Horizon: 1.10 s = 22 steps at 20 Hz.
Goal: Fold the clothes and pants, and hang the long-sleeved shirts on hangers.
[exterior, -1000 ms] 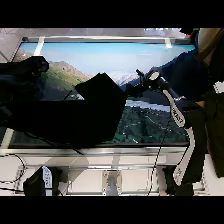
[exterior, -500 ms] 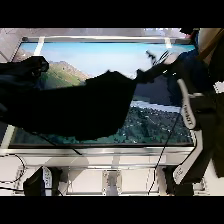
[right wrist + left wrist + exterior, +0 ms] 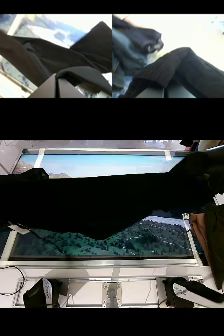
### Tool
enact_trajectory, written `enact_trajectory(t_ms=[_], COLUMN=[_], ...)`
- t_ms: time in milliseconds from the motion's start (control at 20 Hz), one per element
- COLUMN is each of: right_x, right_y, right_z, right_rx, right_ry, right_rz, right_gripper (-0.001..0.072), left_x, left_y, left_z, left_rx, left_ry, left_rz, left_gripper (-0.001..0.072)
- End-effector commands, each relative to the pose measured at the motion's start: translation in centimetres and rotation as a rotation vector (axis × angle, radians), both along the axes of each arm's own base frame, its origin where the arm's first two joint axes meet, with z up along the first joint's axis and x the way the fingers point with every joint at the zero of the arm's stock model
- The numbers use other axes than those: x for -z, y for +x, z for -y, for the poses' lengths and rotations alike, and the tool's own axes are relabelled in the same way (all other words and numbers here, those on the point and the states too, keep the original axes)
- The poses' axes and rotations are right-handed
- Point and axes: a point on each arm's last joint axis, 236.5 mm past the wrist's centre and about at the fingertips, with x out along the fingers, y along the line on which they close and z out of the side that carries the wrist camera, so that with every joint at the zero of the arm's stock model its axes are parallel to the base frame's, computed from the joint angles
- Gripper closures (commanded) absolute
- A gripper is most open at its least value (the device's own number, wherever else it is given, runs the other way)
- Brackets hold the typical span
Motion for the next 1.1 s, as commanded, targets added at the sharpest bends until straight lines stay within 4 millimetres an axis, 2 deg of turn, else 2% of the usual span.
enact_trajectory(t_ms=[0, 100, 200, 300, 350, 450, 500, 600, 700, 800, 850, 900, 950, 1050], right_x=[-3.1, 1.2, 6.6, 12.3, 15.2, 18.9, 19.8, 19.4, 18.5, 18.8, 19.1, 19.1, 19.3, 21.0], right_y=[-4.6, -2.2, 2.2, 5.4, 6.1, 7.5, 8.7, 11.0, 11.8, 10.5, 9.4, 8.5, 7.3, 4.0], right_z=[1.7, 5.1, 8.4, 8.5, 8.3, 8.4, 8.5, 8.4, 7.6, 7.6, 8.6, 9.4, 10.0, 10.6], right_rx=[0.082, 0.205, 0.318, 0.321, 0.309, 0.303, 0.301, 0.316, 0.312, 0.290, 0.297, 0.308, 0.316, 0.336], right_ry=[-0.039, -0.148, -0.255, -0.251, -0.259, -0.278, -0.287, -0.269, -0.228, -0.251, -0.297, -0.330, -0.351, -0.366], right_rz=[0.119, 0.023, -0.050, -0.148, -0.221, -0.298, -0.287, -0.210, -0.166, -0.206, -0.238, -0.250, -0.261, -0.297], right_gripper=[0.0704, 0.0705, 0.0704, 0.0704, 0.0704, 0.0704, 0.0705, 0.0705, 0.0705, 0.0705, 0.0706, 0.0706, 0.0706, 0.0707], left_x=[0.4, 2.7, 4.7, 6.9, 8.0, 9.2, 9.2, 8.8, 8.9, 9.3, 9.7, 10.7, 12.6, 16.5], left_y=[-0.9, 0.2, 2.2, 4.0, 4.5, 5.3, 5.7, 6.7, 7.2, 6.9, 6.3, 5.1, 2.9, -1.6], left_z=[1.6, -0.2, -2.3, -3.4, -3.9, -4.7, -5.4, -6.3, -5.5, -4.9, -5.4, -6.5, -7.9, -9.7], left_rx=[0.054, 0.032, 0.019, 0.033, 0.034, 0.028, 0.015, -0.007, 0.024, 0.047, 0.027, -0.018, -0.094, -0.246], left_ry=[0.024, -0.007, -0.071, -0.149, -0.171, -0.192, -0.189, -0.188, -0.205, -0.179, -0.142, -0.101, -0.082, -0.086], left_rz=[-0.074, -0.129, -0.162, -0.203, -0.227, -0.249, -0.238, -0.195, -0.192, -0.224, -0.253, -0.309, -0.398, -0.511], left_gripper=[0.0694, 0.0694, 0.0695, 0.0694, 0.0694, 0.0694, 0.0694, 0.0694, 0.0694, 0.0695, 0.0695, 0.0695, 0.0695, 0.0695])
